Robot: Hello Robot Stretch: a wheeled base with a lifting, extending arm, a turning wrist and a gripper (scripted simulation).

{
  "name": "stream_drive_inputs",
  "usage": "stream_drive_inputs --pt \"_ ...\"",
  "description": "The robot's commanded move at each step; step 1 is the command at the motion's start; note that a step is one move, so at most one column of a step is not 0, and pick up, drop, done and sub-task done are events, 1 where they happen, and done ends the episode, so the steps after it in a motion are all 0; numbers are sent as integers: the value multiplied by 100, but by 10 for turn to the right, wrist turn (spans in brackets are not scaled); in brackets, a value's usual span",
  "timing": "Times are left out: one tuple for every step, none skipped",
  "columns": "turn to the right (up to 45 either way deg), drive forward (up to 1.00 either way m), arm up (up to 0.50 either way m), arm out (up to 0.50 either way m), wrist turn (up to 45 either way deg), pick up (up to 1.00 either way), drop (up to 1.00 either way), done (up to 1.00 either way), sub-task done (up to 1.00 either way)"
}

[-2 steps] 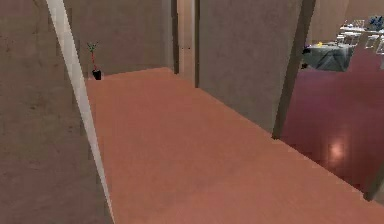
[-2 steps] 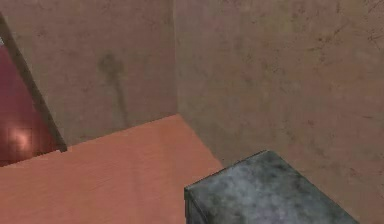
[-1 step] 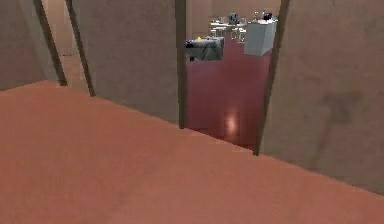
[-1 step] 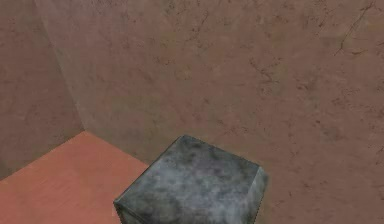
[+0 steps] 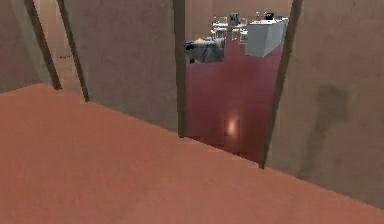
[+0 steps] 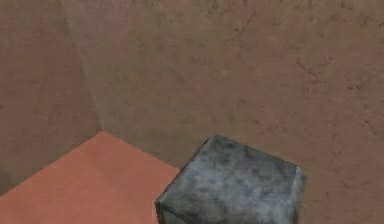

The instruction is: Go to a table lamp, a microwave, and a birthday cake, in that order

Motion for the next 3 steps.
stream_drive_inputs --pt "90 0 0 0 0 0 0 0 0" --pt "0 100 0 0 0 0 0 0 0" --pt "30 0 0 0 0 0 0 0 0"
